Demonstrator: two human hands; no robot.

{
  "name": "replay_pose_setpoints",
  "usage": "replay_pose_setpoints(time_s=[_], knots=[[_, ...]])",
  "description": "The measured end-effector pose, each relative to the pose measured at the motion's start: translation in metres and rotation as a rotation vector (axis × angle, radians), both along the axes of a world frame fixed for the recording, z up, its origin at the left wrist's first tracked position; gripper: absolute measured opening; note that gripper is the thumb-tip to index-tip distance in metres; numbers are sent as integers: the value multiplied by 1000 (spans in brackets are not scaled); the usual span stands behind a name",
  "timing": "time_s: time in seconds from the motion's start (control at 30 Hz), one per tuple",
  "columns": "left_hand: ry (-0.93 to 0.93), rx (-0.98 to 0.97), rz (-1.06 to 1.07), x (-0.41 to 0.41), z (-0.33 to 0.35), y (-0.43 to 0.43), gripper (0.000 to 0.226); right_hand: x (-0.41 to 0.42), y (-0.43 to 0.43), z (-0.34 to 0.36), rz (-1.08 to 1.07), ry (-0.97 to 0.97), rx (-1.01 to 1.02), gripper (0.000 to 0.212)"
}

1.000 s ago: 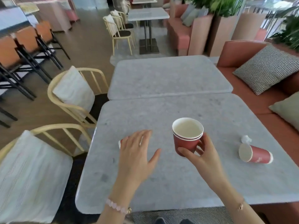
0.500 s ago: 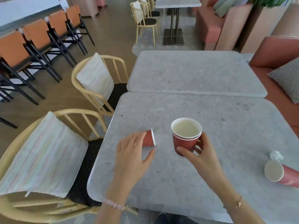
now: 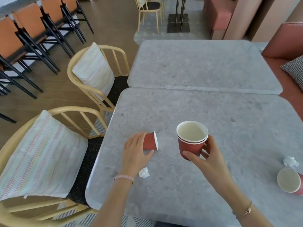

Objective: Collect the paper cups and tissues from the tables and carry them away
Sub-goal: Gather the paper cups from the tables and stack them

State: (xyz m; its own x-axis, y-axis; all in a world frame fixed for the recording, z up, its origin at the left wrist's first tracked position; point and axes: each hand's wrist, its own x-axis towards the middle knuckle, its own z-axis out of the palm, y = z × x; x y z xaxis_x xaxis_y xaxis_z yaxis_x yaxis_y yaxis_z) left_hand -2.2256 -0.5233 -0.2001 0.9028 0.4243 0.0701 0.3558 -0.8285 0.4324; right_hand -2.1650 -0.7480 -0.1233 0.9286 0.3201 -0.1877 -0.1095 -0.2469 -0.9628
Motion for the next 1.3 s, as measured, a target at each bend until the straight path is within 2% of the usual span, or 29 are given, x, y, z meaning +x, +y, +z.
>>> replay_pose_setpoints(time_s=[0.17, 0.3, 0.43, 0.67, 0.97, 1.13, 1.3], knots=[[116, 11, -61, 22, -19, 10, 86, 9, -2, -5, -14, 26, -15, 64], [193, 40, -85, 28, -29, 13, 80, 15, -5, -7, -20, 46, -22, 64], [138, -11, -47, 29, -33, 11, 71, 18, -7, -8, -26, 58, -14, 63], [-12, -98, 13, 35, -15, 4, 76, 20, -7, -8, -28, 62, -19, 61], [-254, -407, 76, 39, 34, -33, 69, 13, -17, -10, -34, 62, 8, 63], [-364, -996, 236, 41, 63, -51, 57, 5, -27, -17, -47, 58, -17, 65], [-478, -1179, 198, 43, 102, -57, 64, -7, -28, -24, 4, 43, -45, 62]])
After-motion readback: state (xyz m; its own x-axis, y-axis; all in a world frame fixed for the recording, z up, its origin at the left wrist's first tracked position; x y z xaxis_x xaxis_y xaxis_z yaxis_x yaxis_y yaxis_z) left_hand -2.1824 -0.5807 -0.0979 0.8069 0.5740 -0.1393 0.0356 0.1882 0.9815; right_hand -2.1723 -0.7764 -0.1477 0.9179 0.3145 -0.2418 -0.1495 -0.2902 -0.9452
